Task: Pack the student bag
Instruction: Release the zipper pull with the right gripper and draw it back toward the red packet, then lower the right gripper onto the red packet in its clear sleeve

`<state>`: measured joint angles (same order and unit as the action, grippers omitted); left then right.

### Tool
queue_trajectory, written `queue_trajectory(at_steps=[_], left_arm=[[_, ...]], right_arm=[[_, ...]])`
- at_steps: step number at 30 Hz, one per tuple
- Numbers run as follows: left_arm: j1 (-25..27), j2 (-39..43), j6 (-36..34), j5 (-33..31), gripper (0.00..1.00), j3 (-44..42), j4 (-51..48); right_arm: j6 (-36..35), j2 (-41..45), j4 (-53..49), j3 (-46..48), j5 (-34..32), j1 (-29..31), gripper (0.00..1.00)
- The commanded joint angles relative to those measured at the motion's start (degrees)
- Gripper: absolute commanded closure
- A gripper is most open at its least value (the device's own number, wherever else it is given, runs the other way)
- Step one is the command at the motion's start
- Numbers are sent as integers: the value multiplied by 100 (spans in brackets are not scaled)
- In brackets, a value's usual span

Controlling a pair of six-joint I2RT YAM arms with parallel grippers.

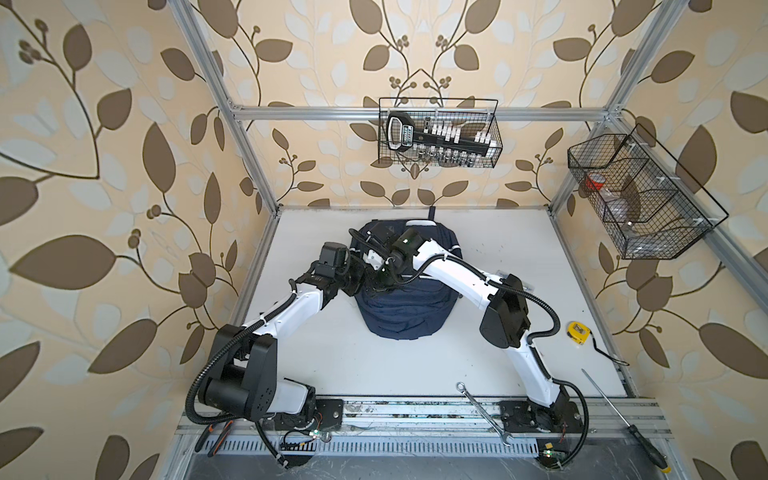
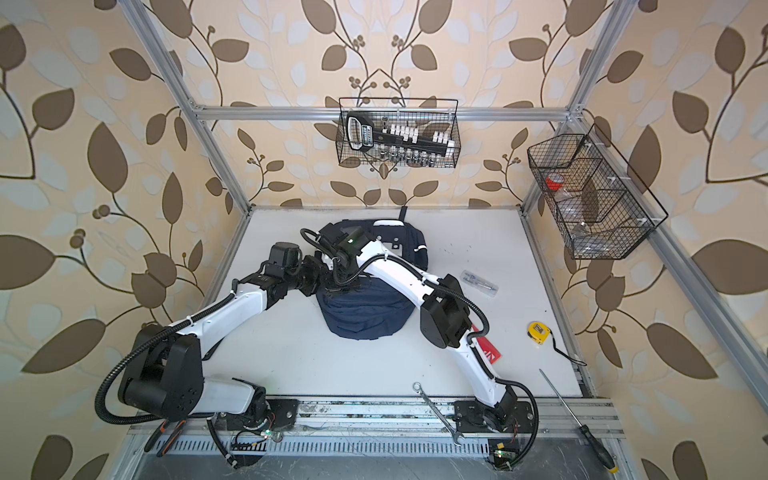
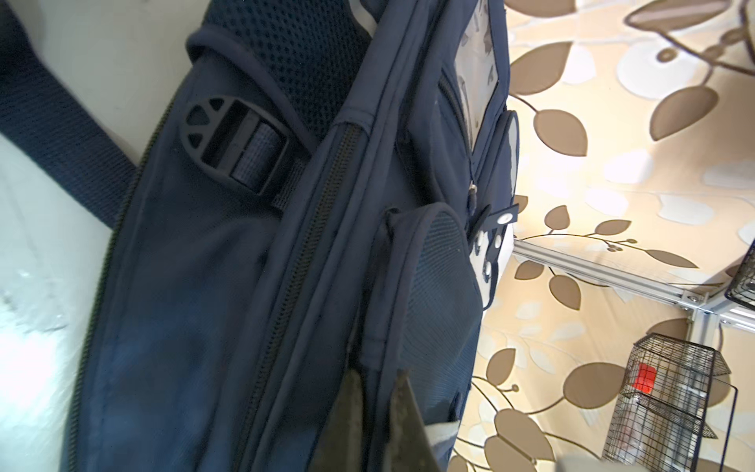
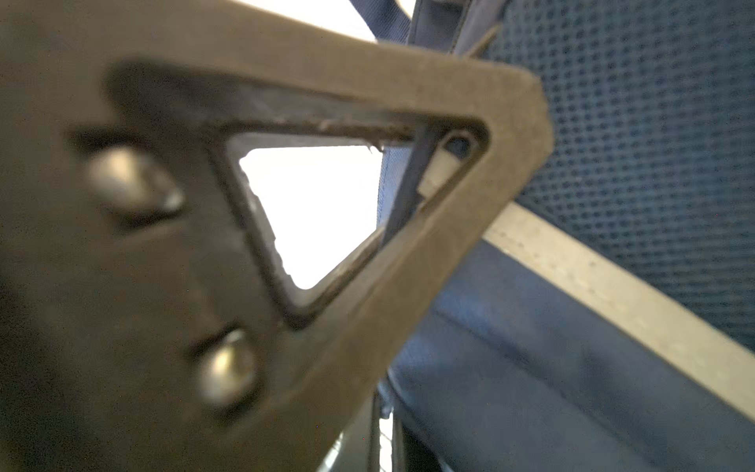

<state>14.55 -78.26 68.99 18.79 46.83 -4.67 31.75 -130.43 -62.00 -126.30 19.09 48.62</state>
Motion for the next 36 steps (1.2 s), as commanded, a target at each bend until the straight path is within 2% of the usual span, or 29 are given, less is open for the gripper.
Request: queue_trajectory(at_steps=[1,4,7,10,11,12,14,18,22,25,31,36], left_arm=[[251,716,77,864,100,11,-186],[169,803,-62,695,100,65,-491],[-37,700,-292,739,100,321,-784],[-162,488,-691,875,100,798,-1130],[-163,426,-815,904,99,964,-1225],[-163,347,-911,945,92,1121,-1319],[-163,263,-1013,1027,84,1310,-1354],[-163,168,-1178,1167,68,1509,-1473],[-162,243,-1377,1276,54,1574,-1635],[-156,414,-1602,1253,49,1608,-1841],[-154,732,-1932,1306,46,1641,-2168],[-154,829,-1960,1461,46,1560,-2187]], right_arm=[[-153,334,1369,576,-223,19,85],[-364,1295,1405,1465,-904,193,59],[-360,2278,1264,2515,-1722,232,50],[-199,3267,1091,3521,-2703,168,30],[-139,3544,1085,3816,-2859,93,27],[-60,3894,1092,4148,-2955,-53,24],[131,4494,1148,4734,-3084,-465,20],[390,5313,1217,5787,-3177,-1759,17],[463,5654,1669,6964,-2646,-3397,13],[385,5674,2107,7537,-2305,-4218,12],[423,5487,2948,8358,-1955,-5350,12],[495,5346,3154,8780,-1626,-5513,13]])
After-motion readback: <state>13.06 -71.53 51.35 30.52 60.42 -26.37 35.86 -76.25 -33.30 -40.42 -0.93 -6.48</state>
